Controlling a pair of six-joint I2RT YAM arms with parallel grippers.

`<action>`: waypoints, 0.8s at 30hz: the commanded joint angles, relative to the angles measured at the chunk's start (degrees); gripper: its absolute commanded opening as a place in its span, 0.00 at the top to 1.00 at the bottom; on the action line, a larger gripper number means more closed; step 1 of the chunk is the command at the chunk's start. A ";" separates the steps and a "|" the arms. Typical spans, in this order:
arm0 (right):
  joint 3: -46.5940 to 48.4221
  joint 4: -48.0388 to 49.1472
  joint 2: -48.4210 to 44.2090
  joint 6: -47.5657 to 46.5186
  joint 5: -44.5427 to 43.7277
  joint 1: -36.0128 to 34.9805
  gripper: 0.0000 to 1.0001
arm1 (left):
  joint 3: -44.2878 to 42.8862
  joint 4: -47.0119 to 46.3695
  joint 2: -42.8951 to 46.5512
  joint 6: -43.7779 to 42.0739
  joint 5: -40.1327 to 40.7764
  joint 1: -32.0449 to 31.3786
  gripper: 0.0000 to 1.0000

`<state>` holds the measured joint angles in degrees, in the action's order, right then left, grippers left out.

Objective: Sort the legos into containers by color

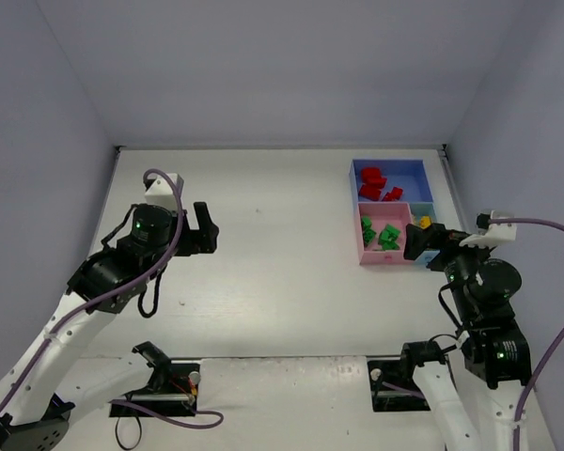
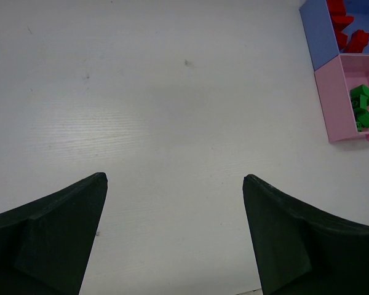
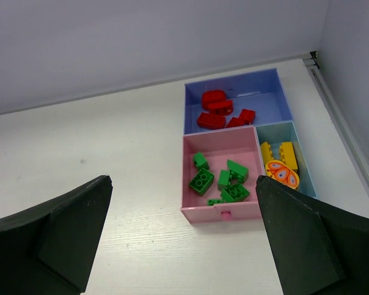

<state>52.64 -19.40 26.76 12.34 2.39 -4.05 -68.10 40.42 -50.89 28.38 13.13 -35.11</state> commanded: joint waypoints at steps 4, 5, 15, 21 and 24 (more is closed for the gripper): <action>1.14 1.38 -2.68 0.32 0.24 -2.97 0.00 | 0.94 2.46 3.34 2.64 4.01 0.40 0.15; 1.23 1.29 -2.68 0.49 0.24 -3.32 0.00 | 1.03 3.51 3.87 2.73 4.36 0.40 0.15; 2.02 0.33 -2.33 3.05 -2.22 -7.54 0.00 | 3.22 7.39 7.56 7.12 5.77 0.40 0.15; 2.55 0.15 -3.91 2.69 -6.17 -9.30 0.00 | 3.94 8.27 8.27 9.67 5.42 0.48 0.15; 3.34 -0.20 -4.17 2.69 -7.05 -9.92 0.00 | 3.94 8.62 8.00 10.64 4.81 0.48 0.15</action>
<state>53.08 -22.44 22.70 14.92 -1.83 -13.23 -63.83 49.56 -42.24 36.69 17.85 -35.07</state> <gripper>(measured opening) 0.999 0.850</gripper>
